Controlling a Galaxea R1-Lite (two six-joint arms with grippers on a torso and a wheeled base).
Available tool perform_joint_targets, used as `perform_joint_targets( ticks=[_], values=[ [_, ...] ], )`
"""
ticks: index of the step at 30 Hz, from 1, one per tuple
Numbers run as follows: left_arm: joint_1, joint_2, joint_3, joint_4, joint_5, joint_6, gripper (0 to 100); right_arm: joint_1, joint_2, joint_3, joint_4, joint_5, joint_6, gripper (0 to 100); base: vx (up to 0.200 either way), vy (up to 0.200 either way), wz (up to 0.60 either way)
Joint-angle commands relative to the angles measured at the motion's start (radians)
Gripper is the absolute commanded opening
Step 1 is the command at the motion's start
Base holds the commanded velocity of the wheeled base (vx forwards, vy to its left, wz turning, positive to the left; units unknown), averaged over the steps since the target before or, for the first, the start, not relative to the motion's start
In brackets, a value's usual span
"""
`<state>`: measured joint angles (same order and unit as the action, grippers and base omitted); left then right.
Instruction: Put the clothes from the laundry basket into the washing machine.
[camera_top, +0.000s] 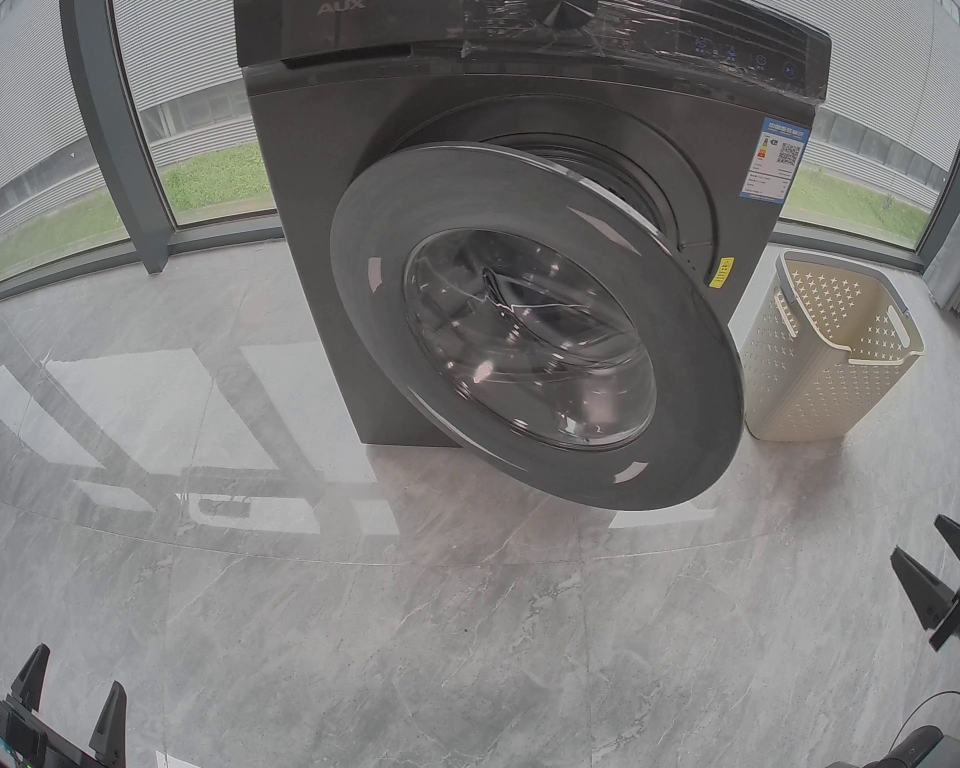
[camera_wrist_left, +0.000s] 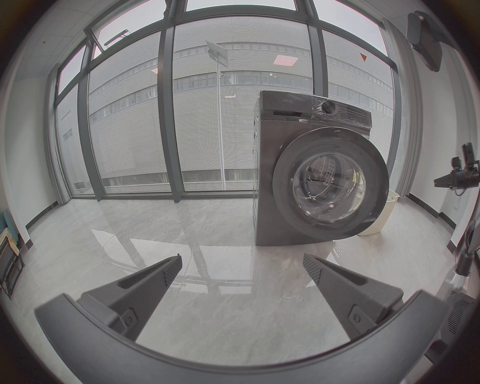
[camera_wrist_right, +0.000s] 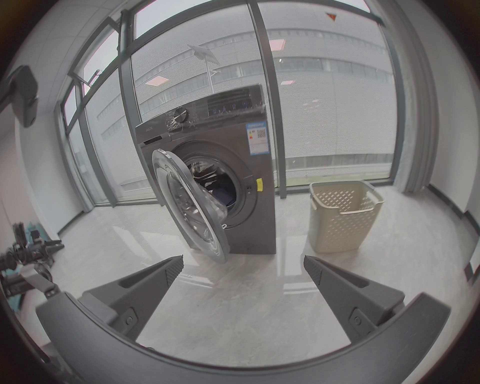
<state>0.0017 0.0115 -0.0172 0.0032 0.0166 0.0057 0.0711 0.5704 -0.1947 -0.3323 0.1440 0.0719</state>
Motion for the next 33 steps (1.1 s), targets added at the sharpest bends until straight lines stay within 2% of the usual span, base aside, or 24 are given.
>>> perform_joint_targets(
  ticks=[1,2,3,5,11,16,25,33],
  values=[
    [0.000,-0.002,0.016,0.000,0.000,0.005,100,0.283,0.635,-0.032,-0.375,-0.003,0.151,100,0.000,0.000,0.00],
    [0.000,-0.002,0.016,0.000,0.000,0.005,100,0.317,0.677,-0.037,-0.425,-0.038,0.164,100,0.000,0.000,0.00],
    [0.001,-0.002,0.016,0.000,0.000,0.005,100,0.335,0.700,-0.037,-0.455,-0.055,0.166,100,0.000,0.000,0.00],
    [0.000,-0.001,0.016,0.000,0.000,0.003,100,0.349,0.733,-0.034,-0.484,-0.064,0.164,100,0.000,0.000,0.00],
    [0.000,-0.001,0.014,0.000,0.000,-0.007,100,0.392,0.790,-0.049,-0.530,-0.069,0.158,100,0.000,-0.033,0.00],
    [0.000,-0.001,0.016,0.000,0.000,-0.010,100,0.394,0.795,-0.052,-0.530,-0.069,0.154,100,0.000,-0.200,0.00],
    [0.000,-0.001,0.016,0.000,0.000,-0.004,100,0.386,0.827,-0.123,-0.530,-0.069,0.152,100,0.000,0.000,0.00],
    [0.000,-0.001,0.016,0.000,0.000,-0.006,100,0.391,0.879,-0.189,-0.530,-0.078,0.152,100,0.200,0.000,0.00]
  ],
)
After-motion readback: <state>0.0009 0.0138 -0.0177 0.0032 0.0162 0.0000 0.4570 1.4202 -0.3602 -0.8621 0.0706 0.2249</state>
